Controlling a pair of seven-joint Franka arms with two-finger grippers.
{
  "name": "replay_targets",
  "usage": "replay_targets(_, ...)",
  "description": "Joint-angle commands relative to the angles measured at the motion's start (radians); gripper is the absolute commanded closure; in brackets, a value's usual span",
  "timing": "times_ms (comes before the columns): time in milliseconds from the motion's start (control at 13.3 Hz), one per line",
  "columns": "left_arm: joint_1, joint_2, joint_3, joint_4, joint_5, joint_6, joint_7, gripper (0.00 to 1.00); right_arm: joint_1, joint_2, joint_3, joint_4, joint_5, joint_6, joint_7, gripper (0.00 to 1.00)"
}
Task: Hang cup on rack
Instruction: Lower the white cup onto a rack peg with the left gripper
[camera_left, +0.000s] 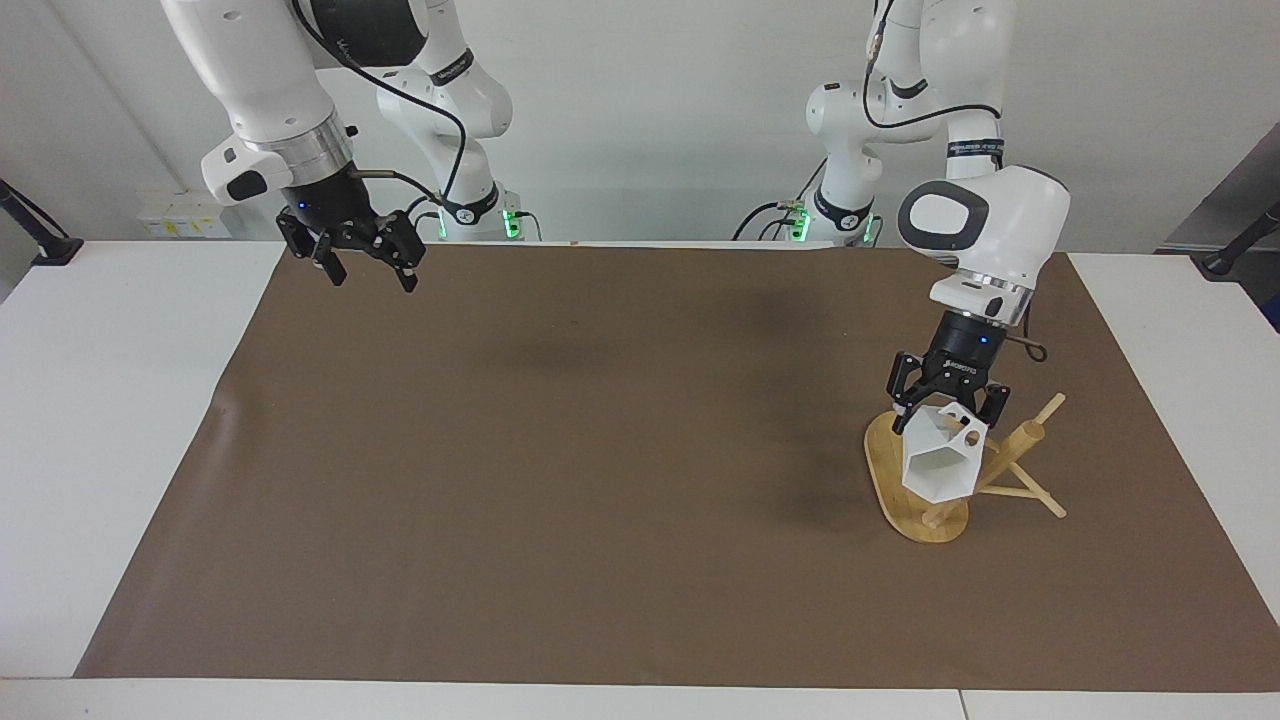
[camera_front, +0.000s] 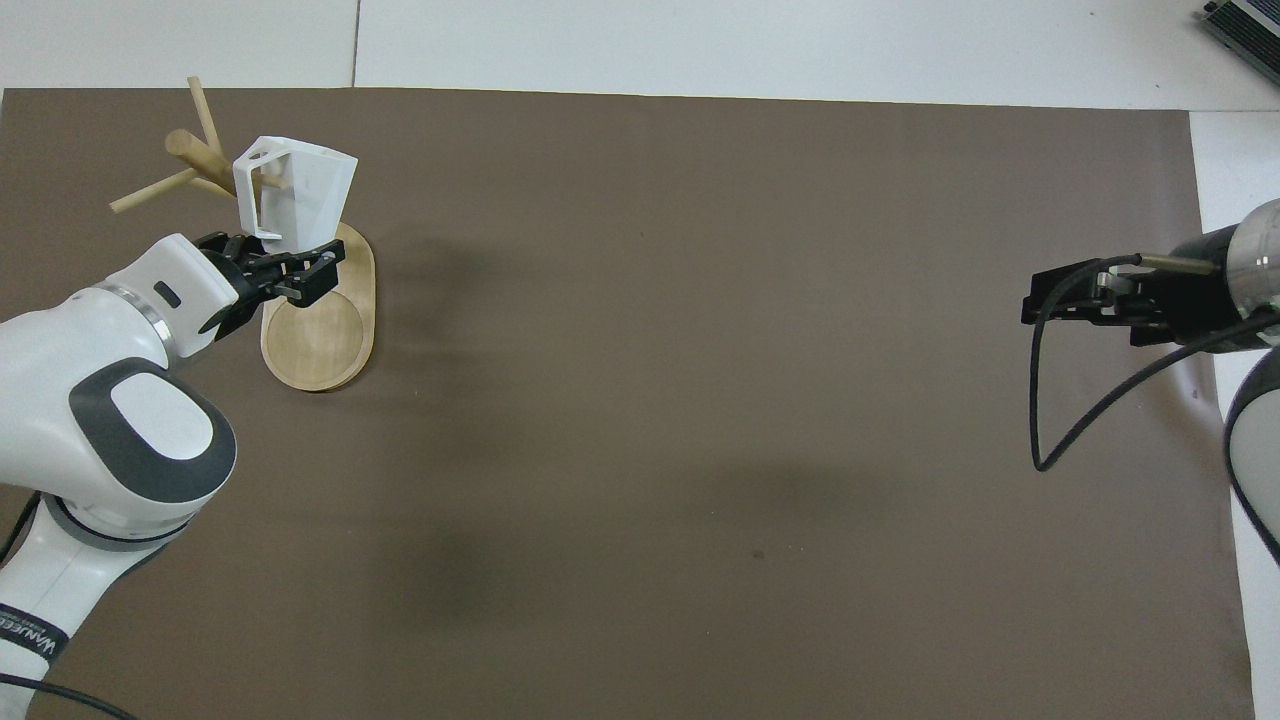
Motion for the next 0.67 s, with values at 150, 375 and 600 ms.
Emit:
replay_targets(150,0.002,0.015,0.006,0.035,-0.004,-0.054,-0.146,1.00,-0.060,-0.020,0.007,-0.024,-0.017,0.010,-0.072,0.00)
replay_targets(375,0.010,0.016,0.006,0.043,-0.004,-0.062,-0.178,1.00,-0.073,-0.018,0.005,-0.024,-0.017,0.011,-0.075,0.00)
replay_targets(600,0.015,0.013,0.005,0.041,-0.004,-0.093,-0.249,1.00,-0.076,-0.017,-0.017,-0.024,-0.019,0.031,-0.115,0.00)
